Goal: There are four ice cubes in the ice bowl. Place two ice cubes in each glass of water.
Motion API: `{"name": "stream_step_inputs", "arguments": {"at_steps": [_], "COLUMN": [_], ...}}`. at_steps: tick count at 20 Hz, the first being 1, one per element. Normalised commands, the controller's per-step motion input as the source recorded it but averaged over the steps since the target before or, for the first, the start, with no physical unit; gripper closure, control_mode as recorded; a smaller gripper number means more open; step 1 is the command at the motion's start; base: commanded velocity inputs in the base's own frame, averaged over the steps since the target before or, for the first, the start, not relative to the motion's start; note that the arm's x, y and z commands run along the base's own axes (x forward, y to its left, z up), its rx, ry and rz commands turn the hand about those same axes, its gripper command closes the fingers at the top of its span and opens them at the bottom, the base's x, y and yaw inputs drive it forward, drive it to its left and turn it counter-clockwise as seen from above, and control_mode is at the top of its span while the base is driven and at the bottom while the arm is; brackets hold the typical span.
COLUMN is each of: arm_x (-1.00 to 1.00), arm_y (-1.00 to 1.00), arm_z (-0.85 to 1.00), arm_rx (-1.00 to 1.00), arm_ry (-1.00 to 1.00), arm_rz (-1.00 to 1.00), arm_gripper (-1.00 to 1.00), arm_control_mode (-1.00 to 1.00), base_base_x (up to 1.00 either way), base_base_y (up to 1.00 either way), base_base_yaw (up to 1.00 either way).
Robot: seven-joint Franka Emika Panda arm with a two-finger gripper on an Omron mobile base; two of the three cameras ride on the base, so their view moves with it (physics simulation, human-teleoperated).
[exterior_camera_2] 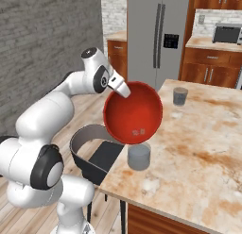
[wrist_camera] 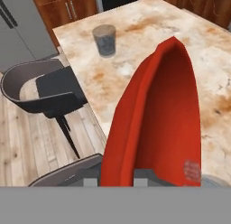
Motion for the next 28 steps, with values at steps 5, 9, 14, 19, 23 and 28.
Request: {"name": "stream_step_inputs", "arguments": {"at_steps": [5, 9, 14, 19, 23, 28], "arm_x": [-0.05, -0.15, -0.10, 0.00, 0.00, 0.00], "arm_y": [-0.04, 0.00, 0.00, 0.00, -0.08, -0.15], "arm_z": [0.01, 0.00, 0.00, 0.02, 0.01, 0.01], "arm_rx": [0.03, 0.04, 0.03, 0.02, 0.01, 0.02], "arm_ry": [-0.01, -0.01, -0.03, -0.05, -0.04, -0.03], "arm_rz": [0.00, 0.00, 0.00, 0.00, 0.00, 0.00], "arm_gripper": [1.00, 1.00, 1.00, 1.00, 1.00, 1.00], "arm_control_mode": [-1.00, -1.00, -1.00, -1.00, -1.00, -1.00], "base_base_x": [0.00, 0.00, 0.00, 0.00, 0.00, 0.00], "base_base_y": [0.00, 0.00, 0.00, 0.00, 0.00, 0.00], "base_base_yaw": [0.00, 0.00, 0.00, 0.00, 0.00, 0.00]}}
